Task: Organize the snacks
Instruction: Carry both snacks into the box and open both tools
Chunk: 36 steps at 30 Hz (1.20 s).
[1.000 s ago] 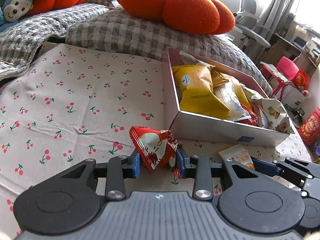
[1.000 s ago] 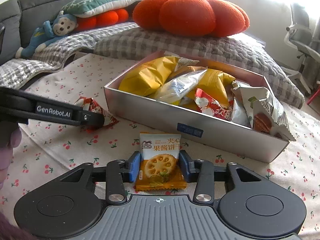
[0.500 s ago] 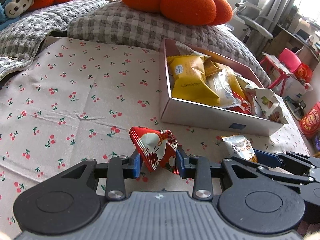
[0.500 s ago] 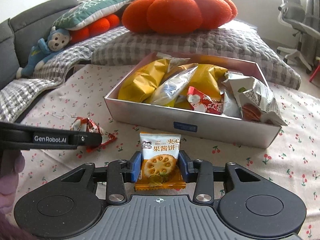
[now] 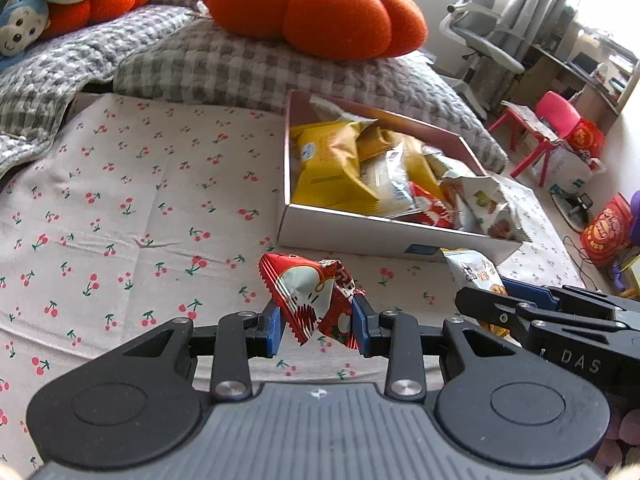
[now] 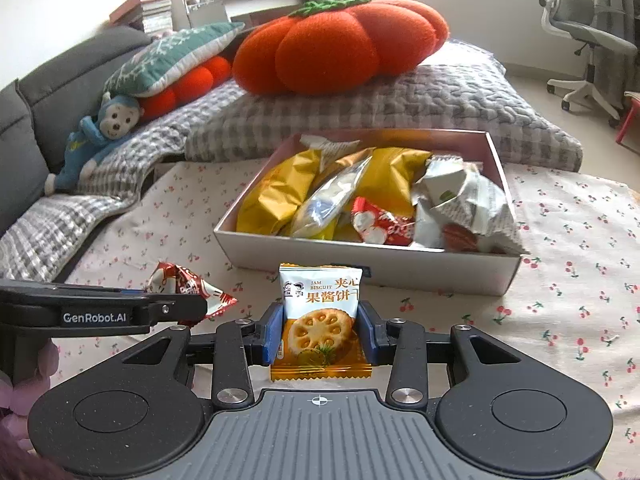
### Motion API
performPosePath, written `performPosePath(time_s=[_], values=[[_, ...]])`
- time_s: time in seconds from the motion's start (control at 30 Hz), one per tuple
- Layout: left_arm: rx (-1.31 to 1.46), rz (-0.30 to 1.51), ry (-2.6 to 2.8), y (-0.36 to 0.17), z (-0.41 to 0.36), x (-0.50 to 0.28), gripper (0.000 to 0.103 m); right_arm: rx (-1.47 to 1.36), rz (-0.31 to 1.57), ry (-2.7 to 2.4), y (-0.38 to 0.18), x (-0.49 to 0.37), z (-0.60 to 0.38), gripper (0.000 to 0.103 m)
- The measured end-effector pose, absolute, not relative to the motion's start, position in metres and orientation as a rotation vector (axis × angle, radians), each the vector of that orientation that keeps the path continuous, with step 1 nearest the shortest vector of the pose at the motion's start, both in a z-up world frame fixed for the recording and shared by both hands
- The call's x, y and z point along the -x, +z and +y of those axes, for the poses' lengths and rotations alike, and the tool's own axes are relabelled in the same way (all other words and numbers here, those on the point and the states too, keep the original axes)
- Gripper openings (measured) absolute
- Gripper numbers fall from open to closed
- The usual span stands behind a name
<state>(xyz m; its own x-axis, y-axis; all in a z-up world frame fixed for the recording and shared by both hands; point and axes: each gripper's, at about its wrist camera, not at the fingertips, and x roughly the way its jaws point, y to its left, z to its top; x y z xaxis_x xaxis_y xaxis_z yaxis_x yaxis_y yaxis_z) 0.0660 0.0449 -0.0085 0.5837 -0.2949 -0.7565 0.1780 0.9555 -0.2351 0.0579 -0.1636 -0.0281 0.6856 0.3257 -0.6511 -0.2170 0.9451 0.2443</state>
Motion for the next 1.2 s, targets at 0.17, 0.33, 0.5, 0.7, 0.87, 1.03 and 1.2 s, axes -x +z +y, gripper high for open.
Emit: performPosePath(time_s=[0.17, 0.33, 0.5, 0.7, 0.87, 1.03, 1.2], values=[[0.129, 0.887, -0.299, 0.000, 0.035, -0.065, 0.032, -0.162, 0.733, 0.298, -0.021, -0.057, -0.173, 0.038], [0.126, 0.856, -0.323, 0.008, 0.026, -0.065, 0.032, -0.192, 0.704, 0.290, -0.011, -0.061, -0.182, 0.038], [0.136, 0.830, -0.340, 0.014, 0.014, -0.070, 0.032, -0.233, 0.674, 0.274, -0.002, -0.069, -0.192, 0.038], [0.152, 0.769, -0.350, 0.019, 0.001, -0.079, 0.032, -0.261, 0.627, 0.254, 0.008, -0.079, -0.204, 0.038], [0.148, 0.714, -0.363, 0.022, -0.013, -0.089, 0.032, -0.305, 0.614, 0.223, 0.010, -0.094, -0.217, 0.038], [0.093, 0.672, -0.392, 0.017, -0.033, -0.100, 0.032, -0.353, 0.616, 0.207, 0.008, -0.111, -0.227, 0.039], [0.055, 0.665, -0.408, 0.004, -0.049, -0.113, 0.032, -0.384, 0.627, 0.192, 0.002, -0.129, -0.234, 0.039]])
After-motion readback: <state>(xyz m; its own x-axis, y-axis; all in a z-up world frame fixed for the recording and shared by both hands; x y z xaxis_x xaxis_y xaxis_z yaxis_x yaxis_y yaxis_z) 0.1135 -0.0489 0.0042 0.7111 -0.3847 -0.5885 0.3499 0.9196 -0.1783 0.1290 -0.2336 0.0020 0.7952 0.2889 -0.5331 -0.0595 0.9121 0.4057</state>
